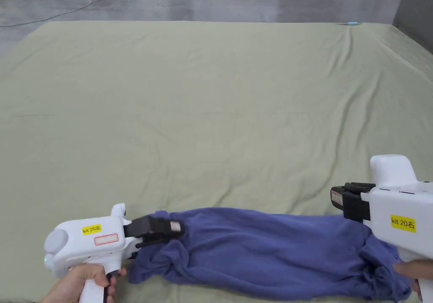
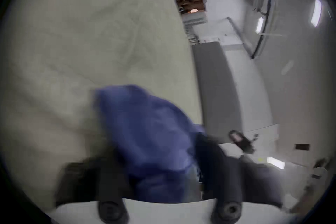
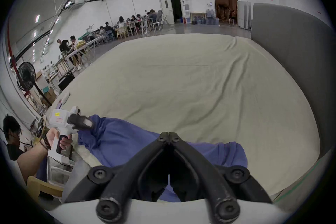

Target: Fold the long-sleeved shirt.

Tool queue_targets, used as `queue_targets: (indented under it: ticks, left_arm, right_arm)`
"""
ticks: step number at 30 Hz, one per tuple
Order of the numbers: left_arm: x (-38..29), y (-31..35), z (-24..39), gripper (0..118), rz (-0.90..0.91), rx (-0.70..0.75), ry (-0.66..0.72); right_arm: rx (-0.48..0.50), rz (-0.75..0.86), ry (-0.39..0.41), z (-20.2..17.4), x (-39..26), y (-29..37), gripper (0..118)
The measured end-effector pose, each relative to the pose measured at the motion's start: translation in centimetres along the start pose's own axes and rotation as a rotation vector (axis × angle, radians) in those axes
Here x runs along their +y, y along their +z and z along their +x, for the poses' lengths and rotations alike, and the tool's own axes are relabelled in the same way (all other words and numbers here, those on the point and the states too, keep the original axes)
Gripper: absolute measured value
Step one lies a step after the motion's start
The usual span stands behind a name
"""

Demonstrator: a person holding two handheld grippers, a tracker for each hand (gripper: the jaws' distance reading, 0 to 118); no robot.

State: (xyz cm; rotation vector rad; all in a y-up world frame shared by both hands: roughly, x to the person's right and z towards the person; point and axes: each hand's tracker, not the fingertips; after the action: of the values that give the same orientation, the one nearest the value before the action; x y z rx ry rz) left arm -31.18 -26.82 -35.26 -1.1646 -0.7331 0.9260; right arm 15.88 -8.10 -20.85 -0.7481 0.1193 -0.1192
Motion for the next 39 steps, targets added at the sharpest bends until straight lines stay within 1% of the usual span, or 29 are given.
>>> queue_targets:
  ticks: [1,2,3,4,5,6,7,8,11,12,16,18,20,22,25,30,33,35,39]
  left_arm:
    - [0.1,-0.1,-0.4,1,-0.027,0.074,-0.013]
    - [0.2,0.4,-1.1,1,-0.024,0.076,-0.003]
    - [0.4,1.5,-1.0,1,0.016,-0.043,0.03]
    - [0.1,2.3,-0.6,1,0.069,0.003,0.002]
    - [0.4,3.6,-0.6,1,0.126,0.08,-0.066]
    - [0.9,4.6,-1.1,1,0.129,0.079,-0.05]
    - [1.3,6.0,-1.9,1,0.135,0.045,0.013]
    - [0.8,7.1,-1.7,1,0.14,0.03,0.044]
    - [1.4,11.0,-1.7,1,0.153,0.112,-0.03]
    - [1.0,11.9,-1.4,1,0.156,0.112,-0.026]
    - [1.5,17.3,-2.3,1,0.279,0.216,0.013]
    - [1.5,19.0,-2.4,1,0.287,0.256,0.033]
    - [1.5,19.5,-2.0,1,0.276,0.282,0.025]
    - [1.2,19.4,-1.0,1,0.256,0.283,0.003]
    - [0.7,18.6,1.7,1,0.259,0.245,-0.03]
    - [-0.8,15.2,9.5,1,0.233,0.072,-0.139]
    - [-2.3,11.3,14.8,1,0.174,0.069,-0.209]
    - [-3.4,7.7,18.1,1,0.125,0.087,-0.245]
    - [-4.7,-0.3,21.4,1,0.054,0.075,-0.222]
  right_arm:
    - [-0.001,0.001,0.0,0.0,0.0,0.0,0]
    - [-0.002,0.001,0.0,-0.1,0.1,0.1,0]
    - [-0.002,0.002,0.002,0.0,0.0,0.3,0]
    - [-0.001,0.001,0.007,0.0,0.1,0.4,0]
    - [0.0,-0.003,0.016,-0.1,0.1,0.5,0]
    - [-0.002,-0.007,0.022,-0.1,0.1,0.5,0]
    - [-0.004,-0.013,0.029,-0.1,0.1,0.7,0]
    - [-0.009,-0.017,0.039,-0.2,0.1,0.7,0]
    - [-0.012,-0.021,0.052,-0.6,0.3,0.6,0]
    - [-0.009,-0.022,0.052,-0.7,0.3,0.5,0]
    - [0.002,-0.023,0.052,-1.6,0.5,0.1,0]
    - [0.013,-0.024,0.055,-2.0,0.5,-0.2,0]
    - [0.026,-0.027,0.056,-2.4,0.5,-0.4,0]
    - [0.035,-0.03,0.061,-2.7,0.4,-0.6,0]
    - [0.046,-0.033,0.066,-2.9,0.2,-0.5,0]
    - [0.053,-0.029,0.062,-2.2,-0.1,-0.1,0]
    - [0.048,-0.019,0.05,-1.2,-0.4,0.4,0]
    - [0.047,-0.007,0.02,-0.5,-0.8,1.0,0]
    - [0.031,0.002,-0.016,1.2,-1.8,2.0,0]
